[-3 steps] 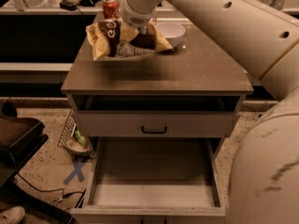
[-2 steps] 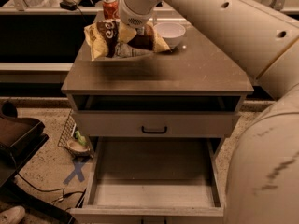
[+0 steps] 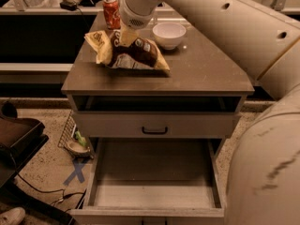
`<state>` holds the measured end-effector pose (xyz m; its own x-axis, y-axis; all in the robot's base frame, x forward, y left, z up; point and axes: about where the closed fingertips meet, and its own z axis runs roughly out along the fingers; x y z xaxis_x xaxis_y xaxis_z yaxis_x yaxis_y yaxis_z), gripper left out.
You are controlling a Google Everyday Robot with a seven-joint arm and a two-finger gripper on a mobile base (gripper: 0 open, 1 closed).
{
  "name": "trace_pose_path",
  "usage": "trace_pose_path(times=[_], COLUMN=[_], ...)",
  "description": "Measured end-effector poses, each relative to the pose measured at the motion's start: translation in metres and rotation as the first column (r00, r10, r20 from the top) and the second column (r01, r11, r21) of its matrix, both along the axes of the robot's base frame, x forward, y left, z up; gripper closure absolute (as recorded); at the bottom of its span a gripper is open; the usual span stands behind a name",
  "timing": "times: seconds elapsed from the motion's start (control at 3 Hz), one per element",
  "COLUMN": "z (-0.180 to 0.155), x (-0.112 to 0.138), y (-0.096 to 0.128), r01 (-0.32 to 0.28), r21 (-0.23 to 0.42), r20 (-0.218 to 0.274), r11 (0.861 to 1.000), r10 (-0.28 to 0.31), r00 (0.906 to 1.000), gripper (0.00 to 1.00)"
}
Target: Pick brown chip bag from white bowl and place on counter
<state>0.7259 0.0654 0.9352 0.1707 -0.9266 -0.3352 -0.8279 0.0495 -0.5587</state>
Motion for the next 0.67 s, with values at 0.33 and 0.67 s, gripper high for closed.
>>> trace_pose_path(times=[0.33,0.67], z=[-0.002,-0.002], x=[-0.0001,-0.0001], y=[0.0012,0.0012], r01=[-0.002,-0.002], r21=[-0.001,-0.001], r20=[-0.003,-0.003], r11=[1.0,1.0], r10=[0.002,0.002], r00=[1.0,1.0], gripper=[0.0,0.0])
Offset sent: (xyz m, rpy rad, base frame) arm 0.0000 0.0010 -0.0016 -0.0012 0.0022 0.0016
